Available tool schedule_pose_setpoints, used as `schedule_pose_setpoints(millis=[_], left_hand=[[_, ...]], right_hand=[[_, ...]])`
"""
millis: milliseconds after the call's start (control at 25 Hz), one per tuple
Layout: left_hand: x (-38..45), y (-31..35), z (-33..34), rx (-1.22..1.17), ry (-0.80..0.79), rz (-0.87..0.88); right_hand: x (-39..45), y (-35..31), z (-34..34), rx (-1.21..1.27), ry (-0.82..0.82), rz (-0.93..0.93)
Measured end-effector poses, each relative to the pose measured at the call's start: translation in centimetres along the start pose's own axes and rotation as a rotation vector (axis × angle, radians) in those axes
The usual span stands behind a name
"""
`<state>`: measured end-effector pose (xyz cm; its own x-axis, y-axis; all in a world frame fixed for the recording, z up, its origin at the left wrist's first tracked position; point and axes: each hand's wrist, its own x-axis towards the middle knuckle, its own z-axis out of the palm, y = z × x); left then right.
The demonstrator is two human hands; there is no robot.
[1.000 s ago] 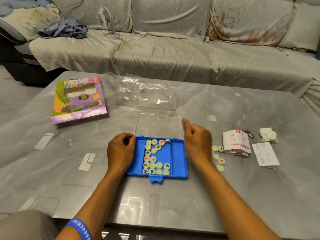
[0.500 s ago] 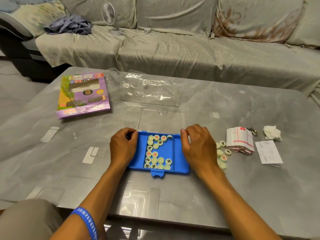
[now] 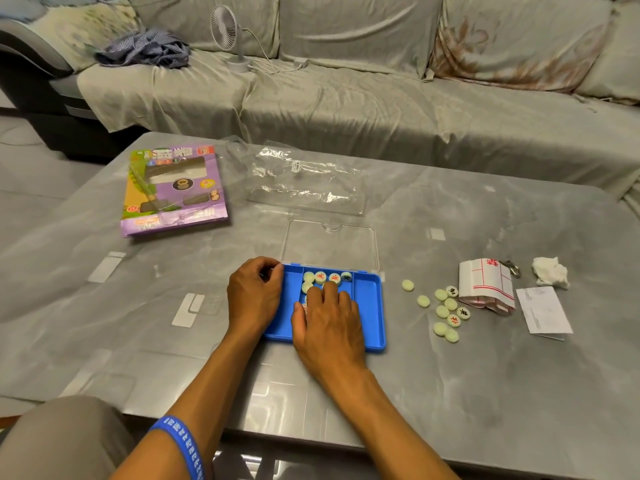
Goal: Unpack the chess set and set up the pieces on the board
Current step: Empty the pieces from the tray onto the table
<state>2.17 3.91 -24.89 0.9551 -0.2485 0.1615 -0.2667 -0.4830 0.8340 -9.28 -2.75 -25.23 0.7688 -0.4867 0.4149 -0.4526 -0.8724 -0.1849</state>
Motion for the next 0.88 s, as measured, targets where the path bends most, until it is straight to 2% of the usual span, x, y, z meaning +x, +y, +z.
schedule_pose_setpoints(millis=[360,880], left_hand=[[0.1,-0.2,0.0,-0.001,-0.001,0.0],[0.1,-0.4,-0.1,-0.014,-0.012,-0.003]], right_hand=[[1.4,0.2,-0.2,0.059,-0.119,0.014],[0.5,-0.1,-0.7,0.096,-0.048,0.02]])
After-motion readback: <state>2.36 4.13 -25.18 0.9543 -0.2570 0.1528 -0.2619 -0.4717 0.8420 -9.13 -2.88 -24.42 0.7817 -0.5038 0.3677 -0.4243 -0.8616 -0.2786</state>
